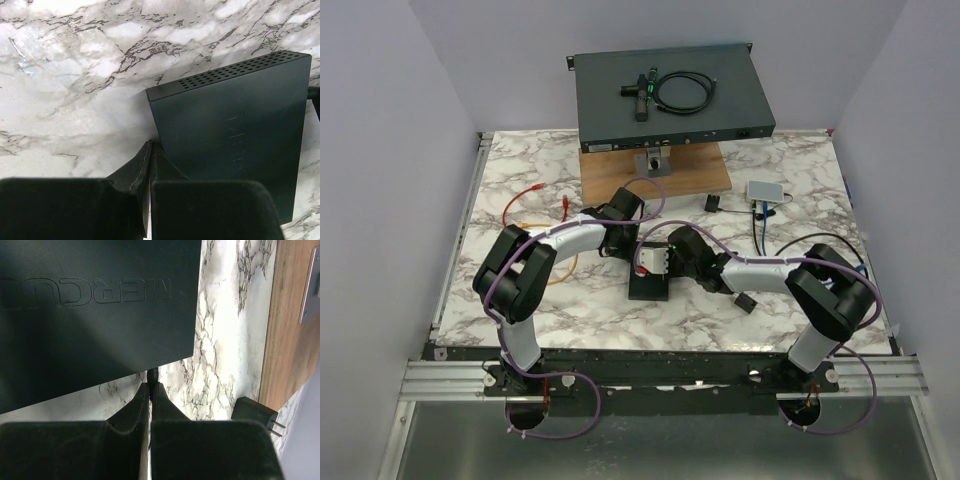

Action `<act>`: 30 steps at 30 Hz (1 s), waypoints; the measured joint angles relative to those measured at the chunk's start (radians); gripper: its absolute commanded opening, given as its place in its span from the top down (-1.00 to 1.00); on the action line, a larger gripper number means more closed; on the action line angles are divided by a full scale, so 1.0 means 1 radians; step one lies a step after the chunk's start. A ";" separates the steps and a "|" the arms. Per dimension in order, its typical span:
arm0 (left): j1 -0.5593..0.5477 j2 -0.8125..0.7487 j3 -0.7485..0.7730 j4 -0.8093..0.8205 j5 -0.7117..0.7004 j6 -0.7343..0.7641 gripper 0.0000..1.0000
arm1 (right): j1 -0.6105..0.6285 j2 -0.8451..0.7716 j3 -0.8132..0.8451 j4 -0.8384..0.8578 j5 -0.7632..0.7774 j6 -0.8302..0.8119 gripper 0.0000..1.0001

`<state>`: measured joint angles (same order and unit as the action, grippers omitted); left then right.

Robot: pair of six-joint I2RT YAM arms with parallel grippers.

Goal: Insert the plug into the switch port
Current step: Insert the connector into the switch port.

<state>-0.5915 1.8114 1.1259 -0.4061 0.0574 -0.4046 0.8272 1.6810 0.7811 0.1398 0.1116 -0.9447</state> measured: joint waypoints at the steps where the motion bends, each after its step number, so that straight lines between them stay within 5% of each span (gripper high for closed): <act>1: -0.002 0.000 0.000 0.000 -0.002 0.002 1.00 | -0.002 0.001 0.000 0.000 -0.003 0.000 0.99; 30: -0.021 -0.001 0.006 -0.023 -0.050 0.068 1.00 | -0.018 0.049 0.005 0.105 -0.039 0.045 0.99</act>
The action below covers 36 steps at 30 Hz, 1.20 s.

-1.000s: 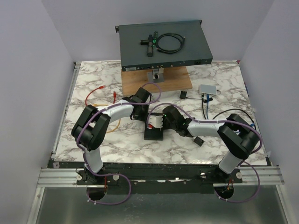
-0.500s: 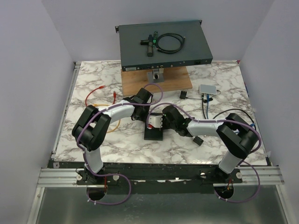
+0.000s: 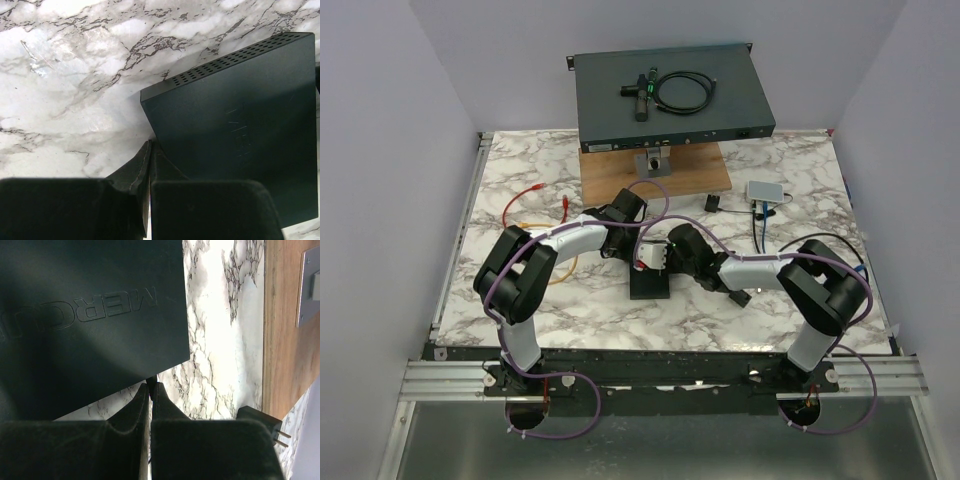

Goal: Insert the plug into the switch port
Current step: Insert the connector into the switch port.

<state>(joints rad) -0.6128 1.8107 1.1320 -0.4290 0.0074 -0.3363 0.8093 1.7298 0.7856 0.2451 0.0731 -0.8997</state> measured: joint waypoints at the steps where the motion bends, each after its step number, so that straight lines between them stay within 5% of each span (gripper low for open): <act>1: 0.000 0.000 0.000 0.000 0.000 0.000 1.00 | 0.000 0.000 0.000 0.000 0.000 0.002 0.99; 15: -0.019 -0.027 -0.024 -0.019 -0.069 -0.049 1.00 | 0.008 -0.016 -0.022 0.016 -0.011 0.059 0.98; 28: 0.038 -0.107 -0.101 0.056 -0.050 -0.146 1.00 | 0.049 -0.105 -0.041 0.111 0.000 0.149 0.26; 36: 0.042 -0.107 -0.101 0.068 -0.048 -0.159 0.96 | 0.049 -0.252 -0.048 0.087 0.109 0.251 0.10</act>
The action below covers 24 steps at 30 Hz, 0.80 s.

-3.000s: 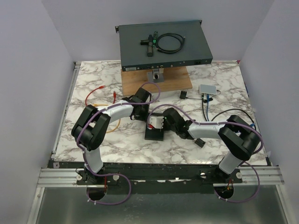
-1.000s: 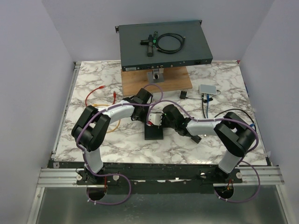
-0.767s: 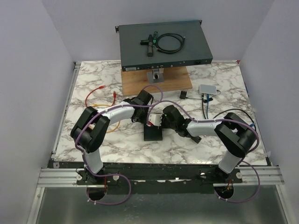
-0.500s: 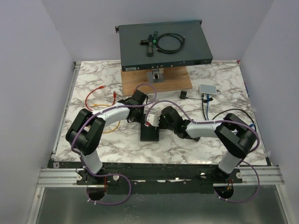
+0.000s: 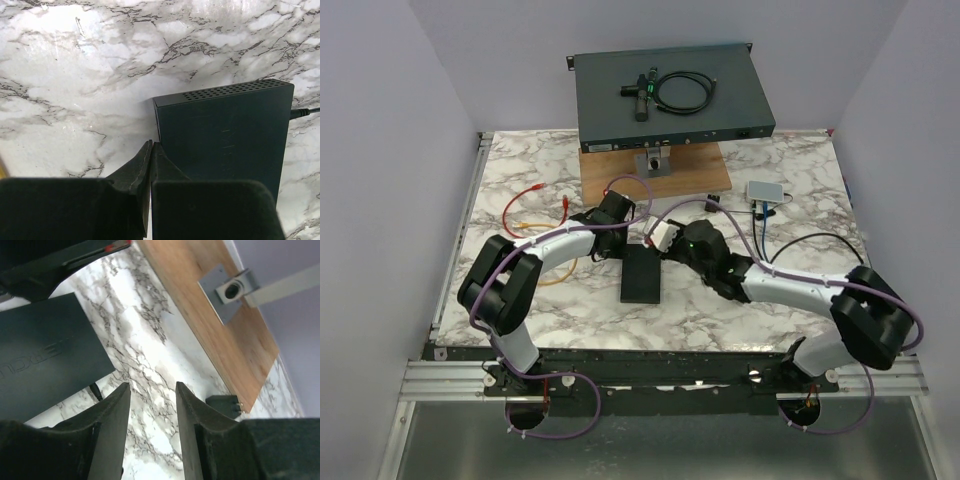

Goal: Insert the plug into the switch port
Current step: Insert the connector into the switch port.

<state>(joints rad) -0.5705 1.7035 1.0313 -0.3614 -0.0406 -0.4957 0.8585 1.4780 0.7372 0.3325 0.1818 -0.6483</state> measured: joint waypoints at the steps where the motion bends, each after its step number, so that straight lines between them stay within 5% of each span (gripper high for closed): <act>1: 0.000 0.000 0.000 0.000 0.000 -0.001 0.96 | 0.000 -0.024 0.000 -0.010 0.012 0.027 0.07; 12: 0.016 0.000 -0.005 0.008 0.010 -0.016 0.92 | 0.000 -0.318 0.005 -0.111 0.045 0.441 -0.18; 13: 0.018 0.002 -0.009 0.013 0.017 -0.019 0.91 | 0.000 -0.336 0.006 -0.127 0.043 0.490 -0.30; 14: 0.020 0.005 -0.011 0.016 0.027 -0.023 0.91 | 0.000 -0.348 0.006 -0.137 0.040 0.523 -0.91; 15: 0.020 0.011 -0.013 0.020 0.034 -0.028 0.90 | 0.000 -0.362 0.005 -0.153 0.029 0.560 -1.00; 24: 0.026 0.048 -0.013 0.076 0.064 -0.060 0.83 | 0.000 -0.446 -0.064 -0.185 -0.035 0.763 -1.00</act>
<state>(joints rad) -0.5442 1.7515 1.0187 -0.2855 0.0238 -0.5552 0.8585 1.0317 0.6731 0.1478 0.1471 0.1146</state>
